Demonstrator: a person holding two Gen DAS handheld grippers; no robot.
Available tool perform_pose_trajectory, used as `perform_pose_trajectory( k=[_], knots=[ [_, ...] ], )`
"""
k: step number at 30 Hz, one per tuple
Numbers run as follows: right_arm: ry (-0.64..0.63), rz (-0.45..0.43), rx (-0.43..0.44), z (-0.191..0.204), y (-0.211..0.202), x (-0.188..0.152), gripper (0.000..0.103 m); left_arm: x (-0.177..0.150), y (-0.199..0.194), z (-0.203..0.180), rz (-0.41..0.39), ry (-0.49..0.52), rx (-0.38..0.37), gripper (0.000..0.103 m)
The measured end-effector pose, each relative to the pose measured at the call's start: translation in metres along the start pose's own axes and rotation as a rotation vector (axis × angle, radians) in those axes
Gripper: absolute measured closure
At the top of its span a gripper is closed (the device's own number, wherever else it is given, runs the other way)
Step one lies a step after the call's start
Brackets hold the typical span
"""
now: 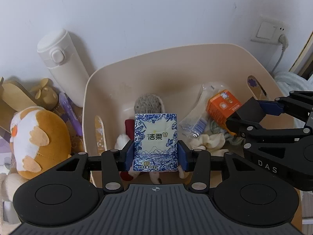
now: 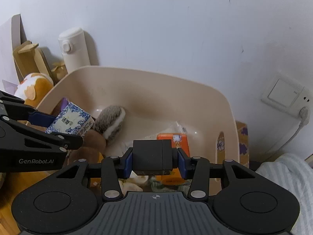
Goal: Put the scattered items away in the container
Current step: 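Carry tissue pack and black box into the basket and open both tools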
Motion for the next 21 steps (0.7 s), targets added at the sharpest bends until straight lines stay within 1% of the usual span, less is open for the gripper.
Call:
perform_pose_trajectory(
  k=[4, 6, 7, 8, 10, 12, 14, 16, 17, 18, 21],
  knots=[
    [0.000, 0.006, -0.010, -0.005, -0.001, -0.003, 0.061, -0.002, 0.003, -0.001, 0.003, 0.011, -0.004, 0.056],
    [0.003, 0.008, -0.016, -0.005, -0.001, -0.003, 0.051, -0.002, 0.003, 0.000, -0.002, 0.009, -0.003, 0.056],
    [0.002, 0.002, -0.017, -0.005, -0.001, -0.002, 0.050, -0.003, 0.004, 0.000, -0.002, 0.006, -0.003, 0.054],
    [0.002, -0.007, -0.019, -0.005, -0.003, -0.001, 0.046, -0.003, 0.003, 0.000, -0.002, 0.002, -0.002, 0.052],
    [0.001, -0.019, -0.023, -0.005, -0.007, 0.000, 0.040, -0.004, -0.001, 0.002, -0.010, -0.012, 0.007, 0.045],
    [0.007, -0.035, -0.024, -0.005, -0.012, 0.003, 0.035, -0.003, -0.006, 0.002, -0.024, -0.021, 0.014, 0.040],
    [0.019, -0.056, -0.025, -0.006, -0.020, 0.005, 0.025, -0.002, -0.012, 0.002, -0.039, -0.022, 0.022, 0.037],
    [0.033, -0.078, -0.025, -0.008, -0.029, 0.006, 0.023, -0.003, -0.019, 0.002, -0.055, -0.027, 0.035, 0.034],
    [0.044, -0.087, -0.025, -0.010, -0.034, 0.006, 0.019, -0.004, -0.024, 0.002, -0.061, -0.035, 0.041, 0.033],
    [0.055, -0.093, -0.023, -0.011, -0.038, 0.007, 0.018, -0.005, -0.028, 0.003, -0.068, -0.045, 0.045, 0.032],
    [0.091, -0.109, -0.007, -0.013, -0.053, 0.005, 0.015, -0.013, -0.041, 0.004, -0.082, -0.088, 0.039, 0.030]
  ],
)
Point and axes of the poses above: each gripper's, at about its wrist camera, not at the fingertips, and y roughly the way its jaws point, z to its left, x to its top, the point moved 2 cm from there along y, roughly the way its jaws point, and after that the axes turned 15 degrees about y, right-handed, at the moved point
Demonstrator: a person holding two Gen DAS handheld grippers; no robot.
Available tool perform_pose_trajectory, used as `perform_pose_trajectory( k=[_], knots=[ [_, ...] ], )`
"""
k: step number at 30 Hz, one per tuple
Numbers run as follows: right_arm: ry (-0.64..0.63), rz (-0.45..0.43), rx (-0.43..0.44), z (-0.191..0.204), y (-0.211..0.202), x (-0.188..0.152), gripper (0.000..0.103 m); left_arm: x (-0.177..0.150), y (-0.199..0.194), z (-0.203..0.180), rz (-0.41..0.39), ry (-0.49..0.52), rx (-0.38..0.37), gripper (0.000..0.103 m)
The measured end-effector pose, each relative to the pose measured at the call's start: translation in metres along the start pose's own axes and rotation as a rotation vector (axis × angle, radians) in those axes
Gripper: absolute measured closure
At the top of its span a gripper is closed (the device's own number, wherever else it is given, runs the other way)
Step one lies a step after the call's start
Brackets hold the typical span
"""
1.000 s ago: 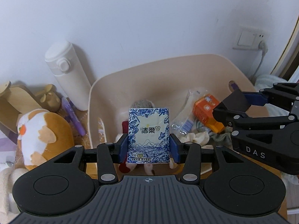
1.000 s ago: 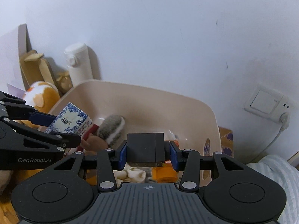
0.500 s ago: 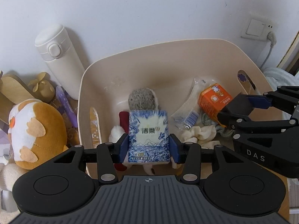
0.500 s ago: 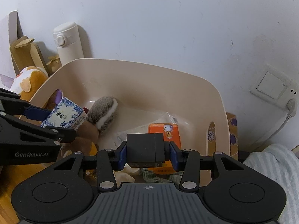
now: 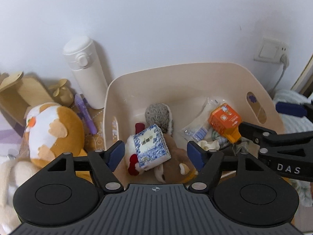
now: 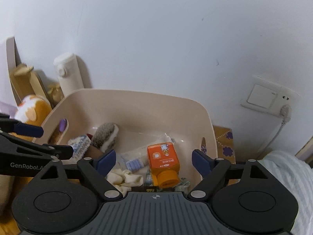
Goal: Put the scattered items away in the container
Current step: 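Carry tissue pack and black box into the basket and open both tools, then move both tools back to the long dark box and second tissue pack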
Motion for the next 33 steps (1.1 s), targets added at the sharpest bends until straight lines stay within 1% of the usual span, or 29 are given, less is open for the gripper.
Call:
perform_pose_trajectory(
  k=[2, 4, 11, 13, 17, 23, 28, 33],
  knots=[
    [0.014, -0.006, 0.005, -0.001, -0.009, -0.003, 0.010, -0.007, -0.010, 0.001, 0.001, -0.027, -0.026, 0.030],
    [0.019, -0.011, 0.005, 0.000, -0.015, -0.008, 0.009, -0.016, -0.018, -0.002, 0.003, -0.044, -0.040, 0.030],
    [0.030, -0.006, 0.007, 0.000, -0.039, -0.031, 0.008, -0.044, -0.043, -0.007, 0.012, -0.090, -0.030, 0.030],
    [0.034, -0.005, 0.007, 0.000, -0.046, -0.038, 0.005, -0.053, -0.048, -0.008, 0.018, -0.094, -0.025, 0.030],
    [0.035, 0.006, 0.003, -0.002, -0.059, -0.055, 0.005, -0.072, -0.055, -0.012, 0.040, -0.108, -0.032, 0.030],
    [0.059, 0.040, -0.018, -0.009, -0.070, -0.084, 0.004, -0.108, -0.057, -0.024, 0.103, -0.098, -0.062, 0.030],
    [0.078, 0.070, -0.039, -0.015, -0.074, -0.105, 0.004, -0.141, -0.053, -0.042, 0.171, -0.078, -0.114, 0.030],
    [0.085, 0.097, -0.049, -0.018, -0.075, -0.122, 0.004, -0.173, -0.046, -0.063, 0.241, -0.028, -0.172, 0.030]
  ],
)
Point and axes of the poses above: each gripper's, at about its wrist camera, not at the fingertips, and y roughly the way its jaws point, z to its left, x to its top, the point moved 2 cm from there along y, roughly the way its jaws point, and after that the axes turned 15 degrees about y, right-handed, at the moved point
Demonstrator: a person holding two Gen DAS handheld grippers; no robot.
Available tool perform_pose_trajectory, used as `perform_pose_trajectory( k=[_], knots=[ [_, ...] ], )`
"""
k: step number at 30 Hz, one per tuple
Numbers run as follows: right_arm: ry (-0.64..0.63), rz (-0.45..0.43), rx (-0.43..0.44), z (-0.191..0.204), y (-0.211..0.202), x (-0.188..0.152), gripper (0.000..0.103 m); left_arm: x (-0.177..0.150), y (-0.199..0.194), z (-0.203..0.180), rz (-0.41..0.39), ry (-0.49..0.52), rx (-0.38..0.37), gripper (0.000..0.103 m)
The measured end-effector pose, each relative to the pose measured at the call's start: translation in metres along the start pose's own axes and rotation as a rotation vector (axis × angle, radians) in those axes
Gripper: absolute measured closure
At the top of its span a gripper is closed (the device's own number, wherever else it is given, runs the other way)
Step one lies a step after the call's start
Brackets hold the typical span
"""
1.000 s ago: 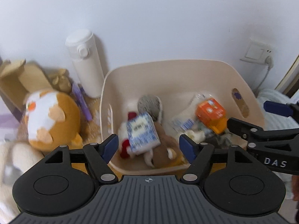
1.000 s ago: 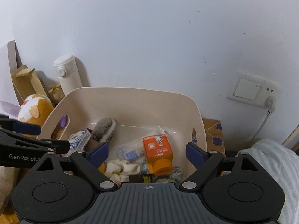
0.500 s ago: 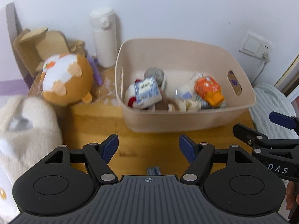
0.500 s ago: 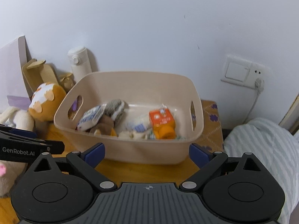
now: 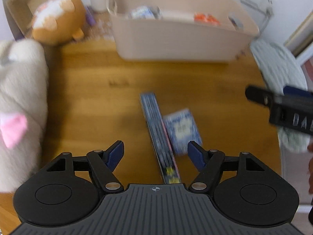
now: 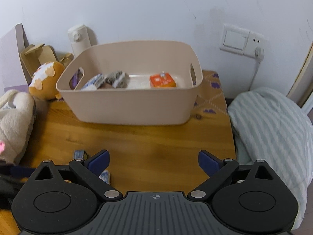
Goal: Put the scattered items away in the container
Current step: 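Move both tools back to the long dark box and second tissue pack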
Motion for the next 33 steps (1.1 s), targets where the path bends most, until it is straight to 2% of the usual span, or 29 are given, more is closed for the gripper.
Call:
perform_pose_trajectory(
  k=[4, 10, 18, 25, 28, 33],
  knots=[
    [0.002, 0.018, -0.006, -0.001, 0.002, -0.010, 0.004, -0.016, 0.012, -0.010, 0.041, 0.073, -0.009, 0.030],
    [-0.005, 0.048, -0.015, -0.002, 0.006, -0.026, 0.004, -0.025, 0.029, -0.009, 0.082, 0.107, 0.030, 0.027],
    [-0.001, 0.088, -0.022, -0.003, 0.013, -0.040, 0.004, -0.024, 0.028, 0.000, 0.066, 0.078, 0.033, 0.027],
    [-0.010, 0.101, -0.022, -0.002, 0.016, -0.042, 0.004, -0.020, 0.032, -0.005, 0.054, 0.088, -0.018, 0.027],
    [-0.013, 0.108, -0.026, -0.002, 0.018, -0.043, 0.004, -0.021, 0.041, -0.007, 0.091, 0.113, 0.011, 0.027],
    [-0.024, 0.141, -0.018, -0.001, 0.023, -0.047, 0.004, -0.026, 0.046, 0.013, 0.116, 0.052, 0.047, 0.027]
  ],
)
Point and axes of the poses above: each gripper's, at about its wrist camera, not at the fingertips, and y roughly the way its jaws point, z to its left, x to its top, the point moved 2 cm from there along y, roughly the way its jaws point, and after that the axes turned 15 degrees about y, right-handed, at the moved point
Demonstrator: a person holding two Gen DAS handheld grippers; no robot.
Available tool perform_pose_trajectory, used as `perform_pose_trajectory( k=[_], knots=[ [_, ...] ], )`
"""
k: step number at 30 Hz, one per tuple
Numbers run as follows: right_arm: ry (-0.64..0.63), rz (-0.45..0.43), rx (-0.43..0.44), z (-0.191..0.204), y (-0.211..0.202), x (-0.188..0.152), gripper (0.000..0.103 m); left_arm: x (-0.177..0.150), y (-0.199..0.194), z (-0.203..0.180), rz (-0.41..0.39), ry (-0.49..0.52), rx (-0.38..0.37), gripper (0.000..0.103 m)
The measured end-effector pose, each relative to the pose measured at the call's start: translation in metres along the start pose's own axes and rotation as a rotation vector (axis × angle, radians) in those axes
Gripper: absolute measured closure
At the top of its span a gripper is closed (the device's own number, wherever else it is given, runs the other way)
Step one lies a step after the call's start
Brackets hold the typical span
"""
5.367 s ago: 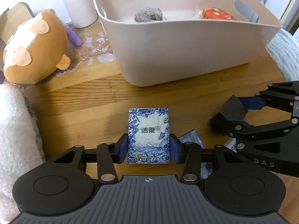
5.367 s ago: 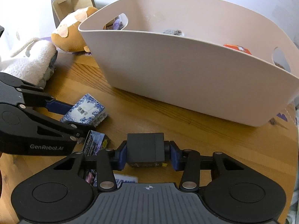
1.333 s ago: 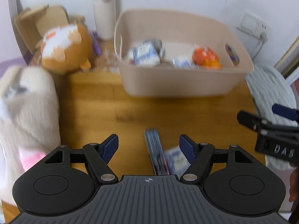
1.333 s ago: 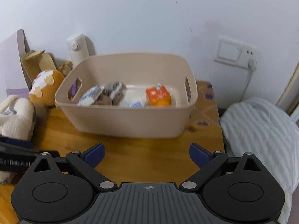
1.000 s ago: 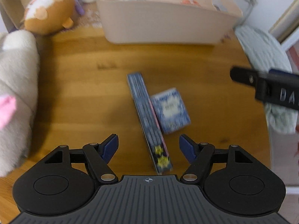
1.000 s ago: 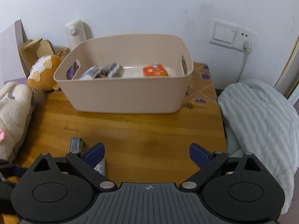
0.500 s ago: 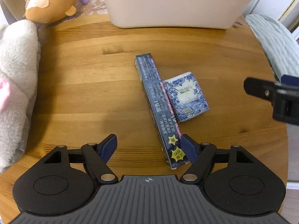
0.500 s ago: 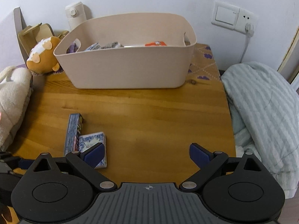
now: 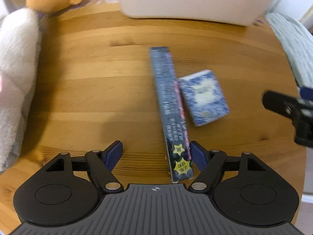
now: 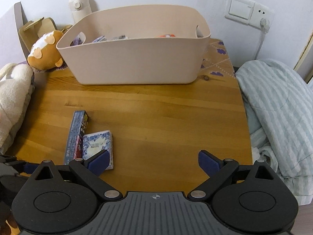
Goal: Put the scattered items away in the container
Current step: 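Move both tools back to the long dark box and second tissue pack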
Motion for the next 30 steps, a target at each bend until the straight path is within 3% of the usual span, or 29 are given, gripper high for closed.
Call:
perform_pose_trajectory(
  k=[7, 17, 24, 30],
  knots=[
    [-0.040, 0.052, 0.036, 0.019, 0.013, -0.008, 0.004, -0.001, 0.003, 0.035, 0.000, -0.086, 0.034, 0.027],
    [-0.128, 0.112, 0.061, 0.051, 0.036, -0.010, 0.004, 0.009, 0.003, 0.054, -0.029, -0.112, 0.027, 0.027],
    [-0.175, 0.151, 0.063, 0.065, 0.050, -0.014, 0.004, 0.024, 0.010, 0.051, -0.050, -0.014, -0.018, 0.027],
    [-0.191, 0.160, 0.046, 0.068, 0.059, -0.015, 0.004, 0.036, 0.015, 0.042, -0.056, 0.095, -0.007, 0.027]
  ],
)
Point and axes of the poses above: each gripper's, at about its wrist camera, not at the fingertips, and y roughly the way its jaws point, z to its left, x to its top, the point moved 2 cm from there along y, roughly the way its jaws point, and after that the axes turned 15 degrees about y, right-handed, at the moved point
